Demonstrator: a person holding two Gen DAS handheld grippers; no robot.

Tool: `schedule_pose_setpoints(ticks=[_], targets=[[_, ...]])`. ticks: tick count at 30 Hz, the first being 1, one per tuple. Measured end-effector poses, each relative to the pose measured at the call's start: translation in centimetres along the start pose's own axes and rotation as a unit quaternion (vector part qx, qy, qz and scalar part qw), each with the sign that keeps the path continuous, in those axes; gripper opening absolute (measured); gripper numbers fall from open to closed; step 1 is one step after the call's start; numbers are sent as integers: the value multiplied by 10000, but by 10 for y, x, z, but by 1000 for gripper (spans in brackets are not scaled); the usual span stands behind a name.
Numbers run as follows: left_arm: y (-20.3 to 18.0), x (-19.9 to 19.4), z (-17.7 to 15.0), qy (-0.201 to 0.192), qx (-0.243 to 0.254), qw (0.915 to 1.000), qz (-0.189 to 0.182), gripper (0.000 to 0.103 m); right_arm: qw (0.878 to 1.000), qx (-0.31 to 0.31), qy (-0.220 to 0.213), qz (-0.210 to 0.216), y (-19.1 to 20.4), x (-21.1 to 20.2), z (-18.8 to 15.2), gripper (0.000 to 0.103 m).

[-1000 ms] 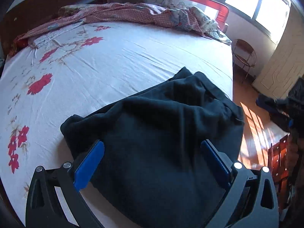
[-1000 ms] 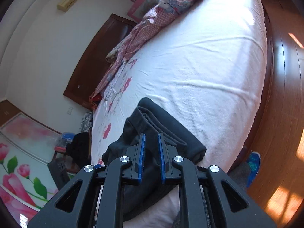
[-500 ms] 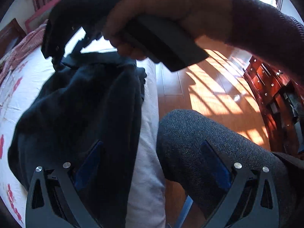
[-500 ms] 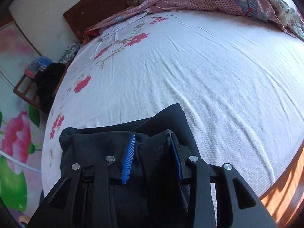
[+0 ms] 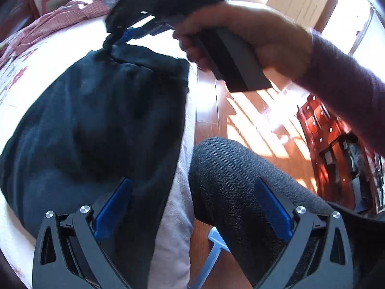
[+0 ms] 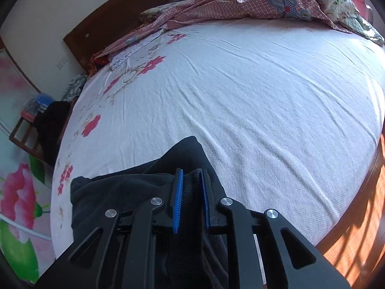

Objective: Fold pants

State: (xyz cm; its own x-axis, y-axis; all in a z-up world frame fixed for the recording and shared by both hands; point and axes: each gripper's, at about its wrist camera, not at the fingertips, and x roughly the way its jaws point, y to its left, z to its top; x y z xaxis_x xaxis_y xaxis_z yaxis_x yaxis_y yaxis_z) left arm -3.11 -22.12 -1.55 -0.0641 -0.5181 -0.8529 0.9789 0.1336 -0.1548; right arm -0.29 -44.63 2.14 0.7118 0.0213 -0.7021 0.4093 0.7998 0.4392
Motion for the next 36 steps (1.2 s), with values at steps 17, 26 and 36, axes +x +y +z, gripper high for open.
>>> schedule_pose_setpoints(ticks=[17, 26, 36], targets=[[240, 10, 14, -620, -3545, 9313, -567, 101, 9825, 1452, 653, 971, -30, -18, -97, 0], [232, 10, 17, -600, -3410, 9378, -271, 99, 9766, 1725, 683, 1086, -40, -18, -103, 0], [193, -82, -50, -683, -3763, 9239, 123, 101, 9753, 1469, -564, 1552, -70, -75, -89, 79]])
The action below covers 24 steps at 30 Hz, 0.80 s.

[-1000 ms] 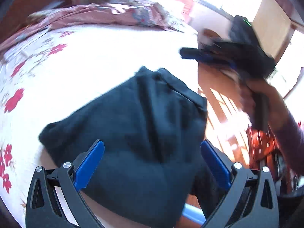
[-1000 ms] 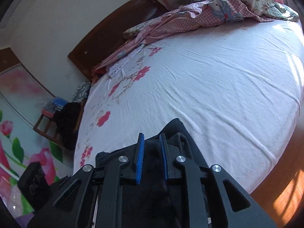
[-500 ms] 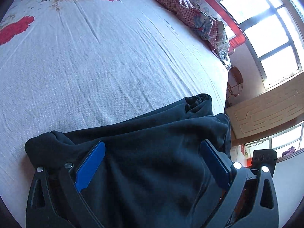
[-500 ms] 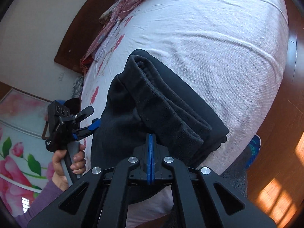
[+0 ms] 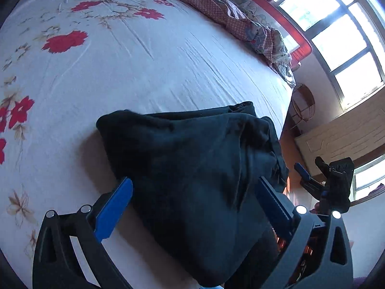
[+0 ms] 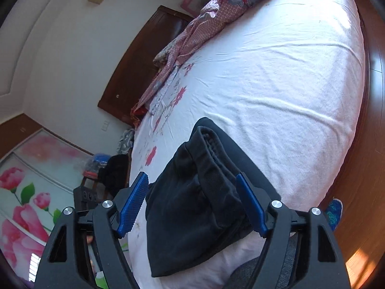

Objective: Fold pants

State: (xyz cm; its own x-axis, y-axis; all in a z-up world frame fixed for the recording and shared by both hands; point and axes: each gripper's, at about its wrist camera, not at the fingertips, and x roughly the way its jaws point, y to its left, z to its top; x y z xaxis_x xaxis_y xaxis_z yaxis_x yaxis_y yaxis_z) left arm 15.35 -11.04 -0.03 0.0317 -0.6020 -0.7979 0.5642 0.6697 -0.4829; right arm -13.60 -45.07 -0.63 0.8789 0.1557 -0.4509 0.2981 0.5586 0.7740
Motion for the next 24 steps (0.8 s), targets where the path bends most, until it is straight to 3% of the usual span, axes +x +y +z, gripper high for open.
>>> schedule_pose_setpoints(ticks=[4, 10, 14, 17, 22, 24], targets=[[30, -1, -48, 41, -749, 9967, -310, 101, 9994, -146, 233, -207, -25, 19, 2, 81], [32, 26, -85, 132, -1093, 9899, -891, 101, 9980, -80, 617, -62, -44, 42, 0, 81], [30, 33, -90, 106, -1147, 9876, -1067, 101, 9975, 74, 695, 108, -52, 51, 4, 82], [35, 36, -87, 80, -1415, 9810, -1326, 101, 9979, 243, 542, 251, -57, 49, 7, 84], [43, 39, -82, -117, -1616, 9711, -1752, 101, 9965, 216, 661, 461, -60, 50, 7, 88], [43, 41, -80, -102, -1730, 9638, -2027, 101, 9911, 422, 916, 873, -59, 54, 5, 88]])
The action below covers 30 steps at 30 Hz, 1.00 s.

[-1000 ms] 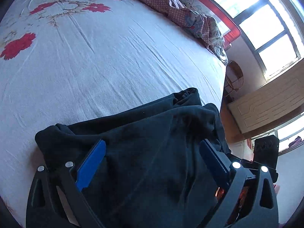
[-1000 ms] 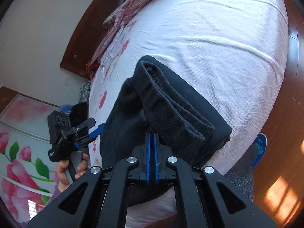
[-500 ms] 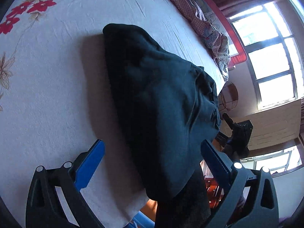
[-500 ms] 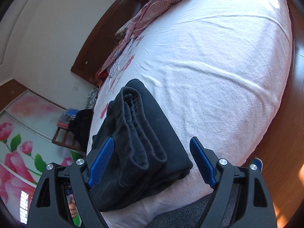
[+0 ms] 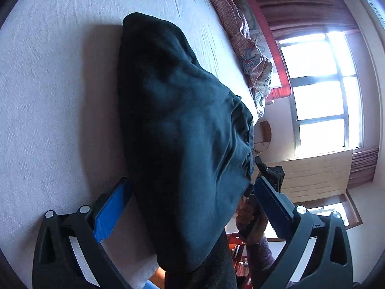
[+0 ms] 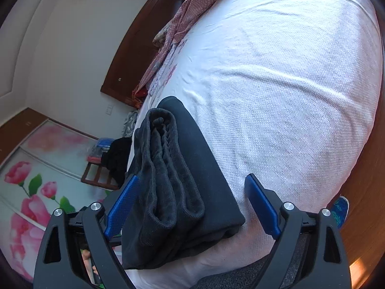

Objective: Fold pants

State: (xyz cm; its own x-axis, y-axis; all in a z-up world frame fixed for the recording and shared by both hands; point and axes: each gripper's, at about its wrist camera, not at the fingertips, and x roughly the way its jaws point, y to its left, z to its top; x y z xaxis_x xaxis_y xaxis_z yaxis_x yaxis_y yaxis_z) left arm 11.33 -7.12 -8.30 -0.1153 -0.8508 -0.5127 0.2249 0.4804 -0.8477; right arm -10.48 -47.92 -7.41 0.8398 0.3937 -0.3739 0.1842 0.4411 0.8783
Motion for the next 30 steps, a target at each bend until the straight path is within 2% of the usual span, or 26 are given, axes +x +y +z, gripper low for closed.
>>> schedule_pose_setpoints(ticks=[1, 5, 9, 10, 11, 12, 13, 14, 15, 16, 17, 20, 27, 30], targets=[[1, 2, 0, 39, -78, 9999, -125, 101, 10000, 6, -22, 24, 1, 0, -1, 88], [2, 4, -1, 217, -100, 9994, -239, 101, 10000, -9, 44, -3, 0, 3, -3, 89], [-3, 22, 6, 503, -139, 9986, 40, 100, 10000, -42, 32, 18, 1, 2, -4, 90], [-7, 28, 6, 583, -82, 9981, 159, 94, 10000, -66, 42, 18, 1, 1, -5, 90], [-9, 33, 6, 646, -47, 9972, 363, 79, 9999, -104, 65, -35, 3, 1, -5, 88], [-9, 36, 6, 707, -23, 9959, 556, 74, 9997, -171, 95, -108, 5, 3, -4, 86], [-7, 35, 7, 703, -75, 9954, 642, 62, 9993, -255, 135, -216, 7, 3, -3, 79], [-2, 32, 8, 710, -242, 9948, 694, 42, 9990, -302, 168, -275, 8, 3, -5, 72], [7, 29, 9, 731, -435, 9944, 633, 38, 9990, -309, 193, -240, 8, 2, -5, 68], [12, 25, 9, 730, -594, 9946, 436, 33, 9990, -295, 251, -220, 7, 2, -6, 56], [15, 25, 9, 716, -608, 9948, 395, 30, 9989, -304, 281, -215, 8, 1, -7, 49], [11, 25, 6, 581, -599, 9956, 430, 24, 9982, -397, 303, -320, 21, -1, -9, 38], [-15, 9, 12, 243, -551, 9981, 141, 22, 9953, -629, 366, -642, 74, -5, 3, 35], [-29, -1, 24, 159, -497, 9986, -9, 22, 9944, -760, 398, -614, 100, -3, 17, 34]])
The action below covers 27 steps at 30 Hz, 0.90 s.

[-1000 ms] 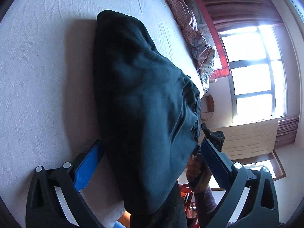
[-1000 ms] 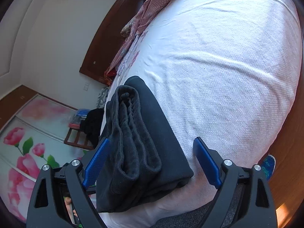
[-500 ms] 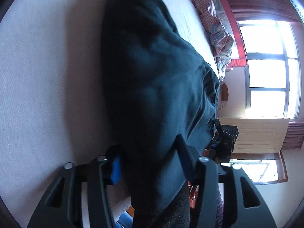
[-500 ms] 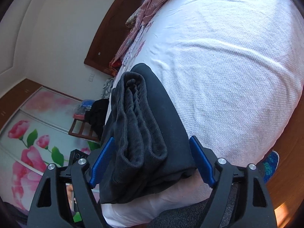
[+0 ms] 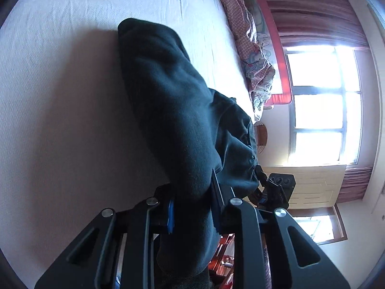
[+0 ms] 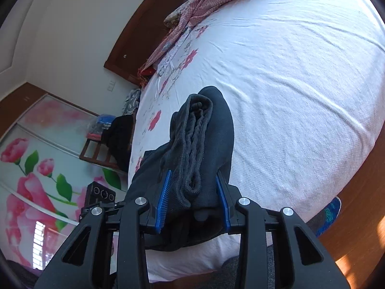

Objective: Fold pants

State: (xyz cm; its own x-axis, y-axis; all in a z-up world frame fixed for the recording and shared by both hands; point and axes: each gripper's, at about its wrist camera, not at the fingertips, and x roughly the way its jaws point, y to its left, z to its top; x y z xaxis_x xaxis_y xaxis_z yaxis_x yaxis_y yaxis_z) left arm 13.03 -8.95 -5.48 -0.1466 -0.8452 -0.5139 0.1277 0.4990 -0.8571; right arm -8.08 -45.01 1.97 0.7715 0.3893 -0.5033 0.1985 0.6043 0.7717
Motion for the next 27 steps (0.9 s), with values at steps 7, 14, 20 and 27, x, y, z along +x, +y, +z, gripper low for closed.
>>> schedule_pose_setpoints(ticks=[7, 14, 20, 27], targets=[[-32, -44, 42, -321, 163, 9990, -255, 22, 9983, -574, 71, 26, 72, 17, 51, 34], [-57, -135, 98, -998, 697, 9925, -101, 22, 9951, -819, -51, 545, 133, 86, 87, 34], [-10, -196, 131, -1411, 756, 9857, 526, 23, 9957, -480, 135, 778, 121, 196, 66, 34], [132, -157, 110, -1091, -181, 9873, 1145, 31, 9927, 711, 340, 908, 35, 251, 6, 38]])
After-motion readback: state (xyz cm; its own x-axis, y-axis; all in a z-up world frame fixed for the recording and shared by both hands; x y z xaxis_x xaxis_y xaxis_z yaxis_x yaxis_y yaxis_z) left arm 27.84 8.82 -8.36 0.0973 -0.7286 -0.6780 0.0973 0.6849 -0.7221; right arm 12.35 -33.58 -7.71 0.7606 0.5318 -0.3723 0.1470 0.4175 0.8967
